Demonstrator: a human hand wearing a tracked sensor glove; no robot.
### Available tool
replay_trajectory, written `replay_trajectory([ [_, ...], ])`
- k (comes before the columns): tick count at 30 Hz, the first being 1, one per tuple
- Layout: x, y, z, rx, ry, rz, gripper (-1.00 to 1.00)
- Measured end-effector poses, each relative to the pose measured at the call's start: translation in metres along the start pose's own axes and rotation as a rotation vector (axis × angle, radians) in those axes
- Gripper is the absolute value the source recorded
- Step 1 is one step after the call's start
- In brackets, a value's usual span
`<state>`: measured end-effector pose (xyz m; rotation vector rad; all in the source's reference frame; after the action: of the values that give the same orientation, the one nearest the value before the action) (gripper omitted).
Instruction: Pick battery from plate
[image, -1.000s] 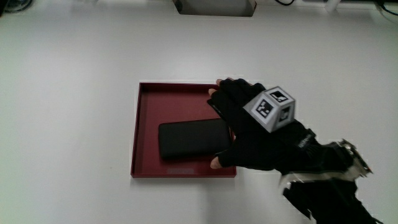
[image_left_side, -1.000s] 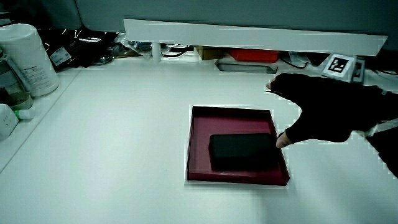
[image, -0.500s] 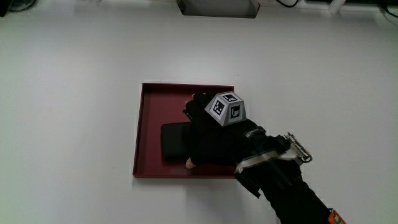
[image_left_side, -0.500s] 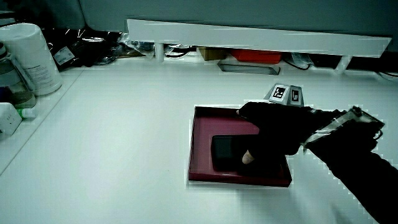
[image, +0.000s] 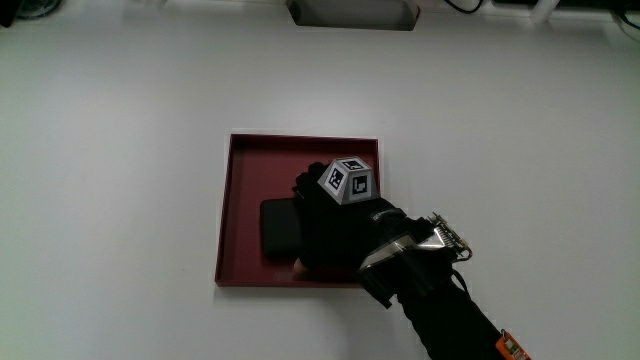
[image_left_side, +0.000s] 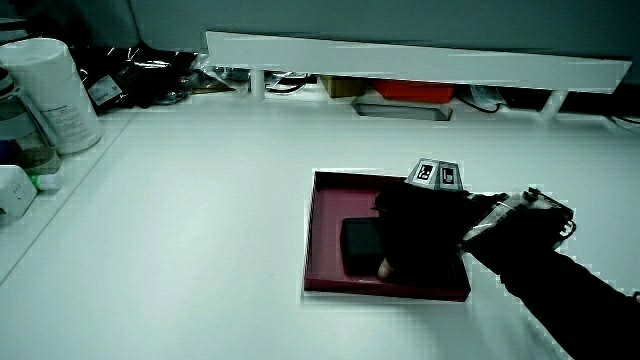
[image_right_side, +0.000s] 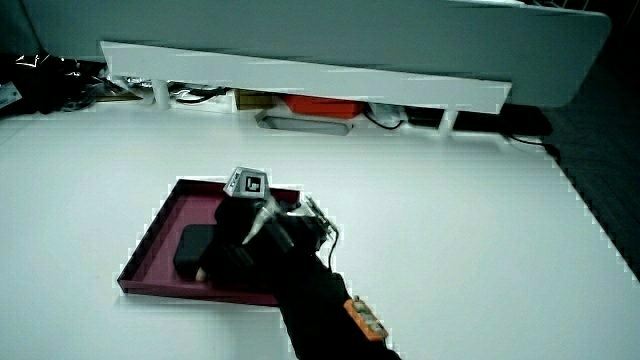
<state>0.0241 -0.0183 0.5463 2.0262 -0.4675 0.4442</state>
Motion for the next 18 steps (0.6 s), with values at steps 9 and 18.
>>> replay_trajectory([
  [9, -0.002, -0.001, -0.001, 0.038, -0.023, -0.002, 0.36],
  [18, -0.011, -0.009, 0.003, 0.145, -0.08, 0.057, 0.77],
])
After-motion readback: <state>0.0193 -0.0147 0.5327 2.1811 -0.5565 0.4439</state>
